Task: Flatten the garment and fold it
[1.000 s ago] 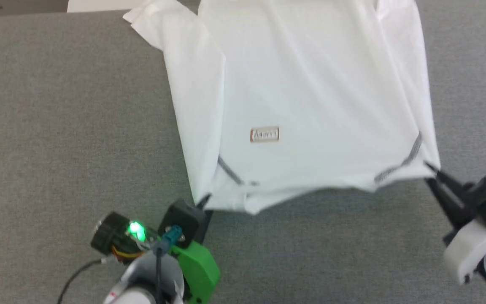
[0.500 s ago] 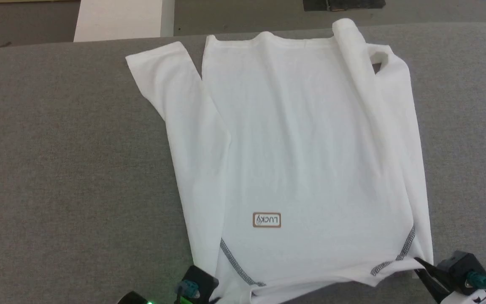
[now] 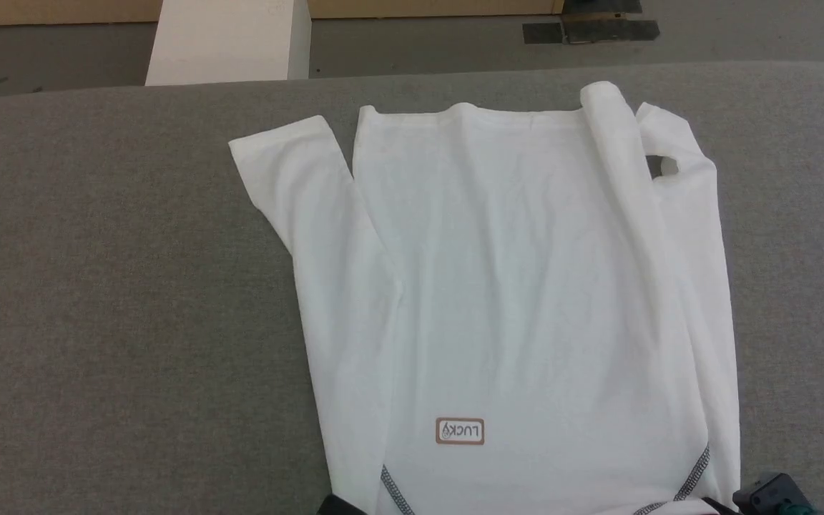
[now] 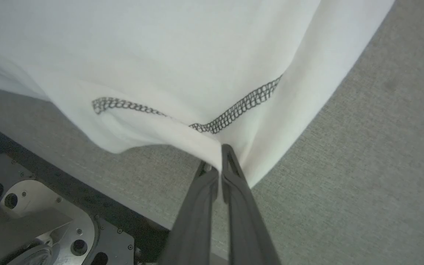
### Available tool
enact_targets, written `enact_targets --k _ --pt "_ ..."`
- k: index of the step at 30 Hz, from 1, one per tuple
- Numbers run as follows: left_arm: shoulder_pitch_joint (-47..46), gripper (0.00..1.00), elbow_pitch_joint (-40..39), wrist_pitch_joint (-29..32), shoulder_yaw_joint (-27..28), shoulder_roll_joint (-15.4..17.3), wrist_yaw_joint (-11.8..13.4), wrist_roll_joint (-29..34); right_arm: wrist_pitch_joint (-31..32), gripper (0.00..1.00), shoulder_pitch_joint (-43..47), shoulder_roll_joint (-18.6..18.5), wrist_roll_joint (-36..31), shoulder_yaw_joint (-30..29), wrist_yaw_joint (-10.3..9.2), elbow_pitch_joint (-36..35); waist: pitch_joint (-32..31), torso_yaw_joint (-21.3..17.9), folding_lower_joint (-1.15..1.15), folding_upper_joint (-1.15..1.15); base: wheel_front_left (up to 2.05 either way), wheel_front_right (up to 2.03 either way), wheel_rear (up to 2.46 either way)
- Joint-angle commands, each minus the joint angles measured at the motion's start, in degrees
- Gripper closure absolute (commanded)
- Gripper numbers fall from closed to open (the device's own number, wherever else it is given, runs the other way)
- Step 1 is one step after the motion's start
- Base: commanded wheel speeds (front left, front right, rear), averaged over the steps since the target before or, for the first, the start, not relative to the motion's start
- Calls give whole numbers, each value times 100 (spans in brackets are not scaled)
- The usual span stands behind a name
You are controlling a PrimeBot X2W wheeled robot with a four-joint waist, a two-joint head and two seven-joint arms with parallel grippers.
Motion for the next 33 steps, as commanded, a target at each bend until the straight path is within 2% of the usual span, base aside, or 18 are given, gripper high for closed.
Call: enact_targets --k 1,3,4,5,6,7,12,16,18,22,24,27,30,33 --pt "100 100 144 -61 26 24 11 -41 -38 100 35 21 -62 -94 -15 82 -20 19 0 0 0 0 0" --pt "38 100 246 -233 44 -64 -7 -6 -130 99 -22 105 -124 -141 -15 143 -52 39 0 0 0 0 0" --pt "13 100 294 -303 45 -100 -23 6 -182 74 -51 143 -161 -158 -15 167 -73 48 0 0 0 0 0" --pt "-21 87 351 -403 51 -138 -39 33 -246 53 -83 188 -210 -175 -15 200 -104 57 0 0 0 0 0" --pt "-46 44 395 -489 53 -159 -50 67 -283 0 -99 216 -246 -173 -15 231 -136 60 0 0 0 0 0" --pt "-64 0 451 -574 55 -177 -63 93 -306 0 -110 240 -270 -150 -15 268 -166 61 0 0 0 0 0" --pt "-62 0 494 -779 41 -115 -161 135 -266 0 -107 246 -155 -81 -15 158 -374 35 0 0 0 0 0" --pt "94 0 182 -743 96 152 -227 14 46 0 66 115 280 -169 -15 -262 -574 -2 0 0 0 0 0" --pt "202 0 -119 -695 226 319 -174 -118 240 0 185 12 514 -287 -15 -532 -666 -21 0 0 0 0 0" --pt "377 0 -813 -828 684 642 94 -280 448 0 355 -62 877 -680 -15 -976 -791 -62 0 0 0 0 0" --pt "385 0 -1070 -1206 1017 686 358 -152 347 0 320 86 987 -996 -15 -1149 -829 -91 0 0 0 0 0" --pt "335 0 -1272 -2033 1464 546 750 166 50 0 187 472 762 -1511 -15 -1276 -837 -115 0 0 0 0 0" --pt "331 0 -1340 -2994 1809 71 1033 216 -470 0 10 1142 417 -1952 -15 -1298 -816 -120 0 0 0 0 0" --pt "388 0 -1191 -3807 1972 -321 1126 227 -968 0 -123 1741 61 -2209 -15 -1247 -776 -127 0 0 0 0 0"
